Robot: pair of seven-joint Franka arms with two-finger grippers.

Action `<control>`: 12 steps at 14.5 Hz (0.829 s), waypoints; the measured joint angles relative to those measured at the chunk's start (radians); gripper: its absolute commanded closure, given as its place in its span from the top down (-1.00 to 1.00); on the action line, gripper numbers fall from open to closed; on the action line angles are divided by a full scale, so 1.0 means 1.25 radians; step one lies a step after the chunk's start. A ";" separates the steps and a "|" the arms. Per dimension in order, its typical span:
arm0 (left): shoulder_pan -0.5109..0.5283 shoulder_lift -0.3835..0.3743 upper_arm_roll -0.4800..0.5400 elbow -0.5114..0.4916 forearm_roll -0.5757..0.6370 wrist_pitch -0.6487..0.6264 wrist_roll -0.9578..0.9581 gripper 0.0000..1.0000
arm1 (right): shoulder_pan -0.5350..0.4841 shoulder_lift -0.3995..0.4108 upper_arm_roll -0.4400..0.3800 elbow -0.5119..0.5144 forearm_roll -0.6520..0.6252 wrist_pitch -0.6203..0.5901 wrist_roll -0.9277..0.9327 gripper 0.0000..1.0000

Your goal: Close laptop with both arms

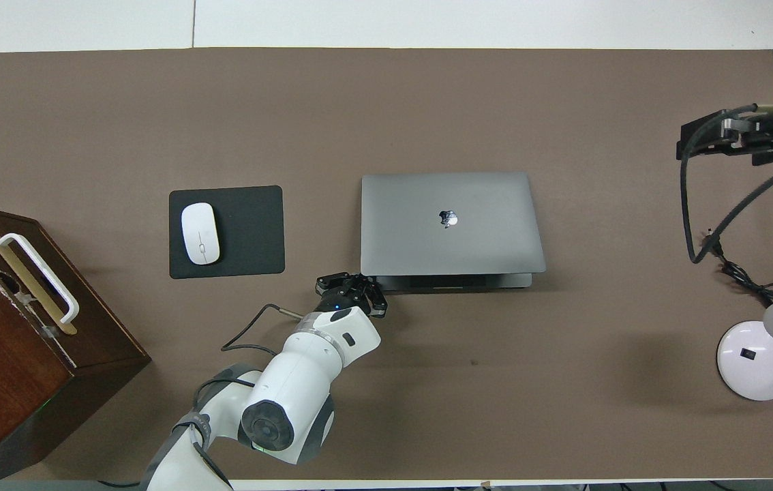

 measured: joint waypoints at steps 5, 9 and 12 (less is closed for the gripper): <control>0.019 -0.041 0.009 0.000 -0.008 -0.087 -0.029 -1.00 | -0.025 -0.101 -0.005 -0.115 -0.002 -0.016 -0.038 1.00; 0.067 -0.177 0.014 0.002 -0.012 -0.304 -0.043 -1.00 | -0.025 -0.109 -0.003 -0.130 -0.002 -0.012 -0.038 1.00; 0.110 -0.270 0.016 0.000 -0.012 -0.453 -0.043 -1.00 | -0.025 -0.109 -0.002 -0.132 -0.002 -0.012 -0.038 1.00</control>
